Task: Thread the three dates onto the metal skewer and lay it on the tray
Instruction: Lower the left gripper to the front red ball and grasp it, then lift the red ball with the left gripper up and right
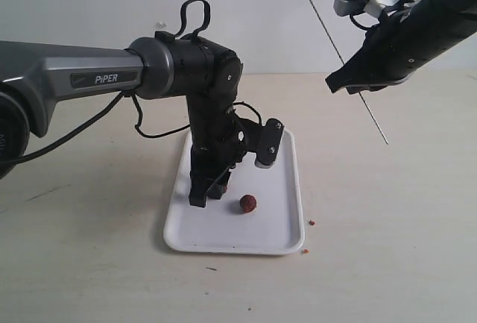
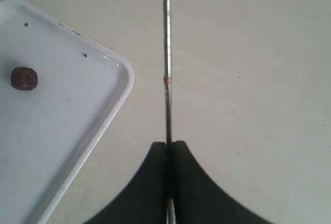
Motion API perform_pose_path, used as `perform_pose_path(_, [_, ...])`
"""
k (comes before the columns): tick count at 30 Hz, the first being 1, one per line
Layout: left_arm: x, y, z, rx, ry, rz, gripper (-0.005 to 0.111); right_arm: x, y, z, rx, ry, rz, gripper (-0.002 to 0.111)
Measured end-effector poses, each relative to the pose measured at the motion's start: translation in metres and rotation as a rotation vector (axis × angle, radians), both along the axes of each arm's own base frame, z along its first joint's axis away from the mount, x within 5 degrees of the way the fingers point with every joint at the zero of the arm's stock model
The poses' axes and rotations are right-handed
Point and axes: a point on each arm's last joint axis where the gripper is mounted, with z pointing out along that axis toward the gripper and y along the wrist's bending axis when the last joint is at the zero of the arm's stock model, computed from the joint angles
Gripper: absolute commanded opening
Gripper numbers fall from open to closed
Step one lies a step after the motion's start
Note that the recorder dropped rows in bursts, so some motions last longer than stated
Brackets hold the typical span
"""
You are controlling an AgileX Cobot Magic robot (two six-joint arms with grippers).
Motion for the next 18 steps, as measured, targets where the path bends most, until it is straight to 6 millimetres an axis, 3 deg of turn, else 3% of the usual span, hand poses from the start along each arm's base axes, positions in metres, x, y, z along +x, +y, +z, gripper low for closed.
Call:
perform_pose_path(8, [-0.005,0.005,0.007,0.032,0.042,0.196,0.034,0.002,0.0,0.001,-0.001,-0.023,-0.005,0.0])
perform_pose_path(18, [-0.001,0.013,0.068,-0.106,-0.053,0.474,0.034,0.002,-0.003,0.001,0.021,-0.016,-0.045,0.0])
